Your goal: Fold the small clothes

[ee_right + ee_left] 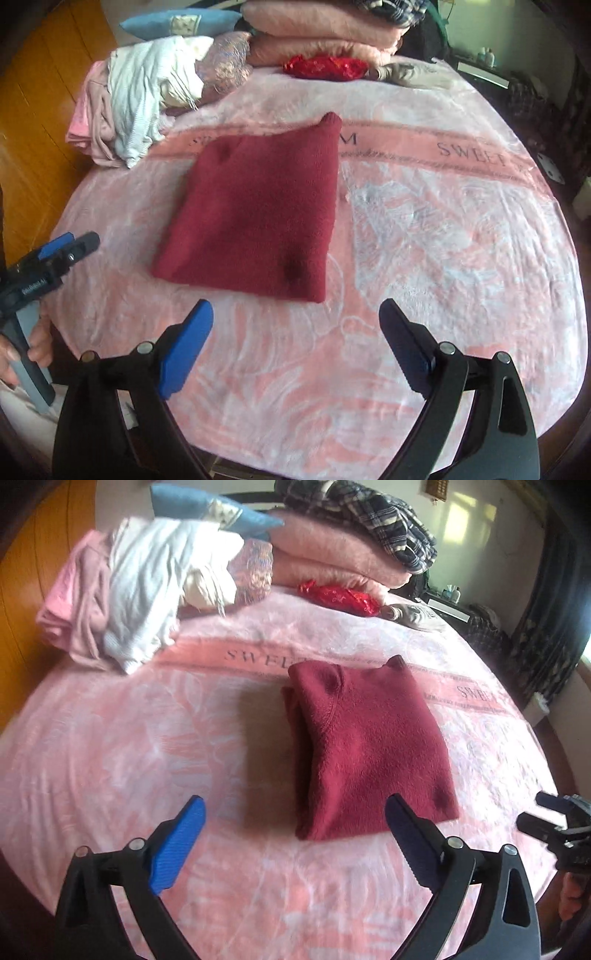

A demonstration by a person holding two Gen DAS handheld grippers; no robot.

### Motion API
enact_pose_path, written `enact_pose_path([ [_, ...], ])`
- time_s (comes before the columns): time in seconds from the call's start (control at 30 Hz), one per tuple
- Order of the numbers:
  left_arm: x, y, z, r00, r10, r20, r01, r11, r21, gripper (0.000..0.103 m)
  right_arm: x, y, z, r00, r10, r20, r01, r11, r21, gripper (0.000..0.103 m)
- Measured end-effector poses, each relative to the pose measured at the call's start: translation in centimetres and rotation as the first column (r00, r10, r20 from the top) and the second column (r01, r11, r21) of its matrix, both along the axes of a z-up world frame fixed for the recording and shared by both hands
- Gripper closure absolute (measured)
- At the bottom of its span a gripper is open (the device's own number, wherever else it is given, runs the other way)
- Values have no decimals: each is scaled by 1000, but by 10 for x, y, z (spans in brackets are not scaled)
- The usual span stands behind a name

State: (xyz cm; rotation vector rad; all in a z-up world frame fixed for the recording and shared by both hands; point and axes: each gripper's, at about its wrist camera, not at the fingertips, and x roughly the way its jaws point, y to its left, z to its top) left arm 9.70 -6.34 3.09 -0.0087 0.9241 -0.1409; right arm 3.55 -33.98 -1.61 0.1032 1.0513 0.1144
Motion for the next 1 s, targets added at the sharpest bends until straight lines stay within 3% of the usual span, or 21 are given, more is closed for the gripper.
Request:
enact_pose_path([
  [0.13, -23, 0, 13, 999, 16, 37, -17, 1000, 23, 4, -20, -3, 14, 999, -35, 31, 35, 999, 4, 12],
  [0.3, -46, 10, 26, 996, 71, 53, -69, 997, -36, 4, -43, -11, 18, 996, -76, 36, 74, 995, 66, 12],
  [0.43, -64, 9, 32, 996, 59, 67, -59, 998, -13, 4, -59, -11, 20, 995, -84, 54, 78, 991, 106, 12],
  [1.0, -101, 13, 20, 990, 12, 140, -24, 996, 87, 4, -72, 30, 11, 988, -94, 119, 90, 995, 41, 12],
])
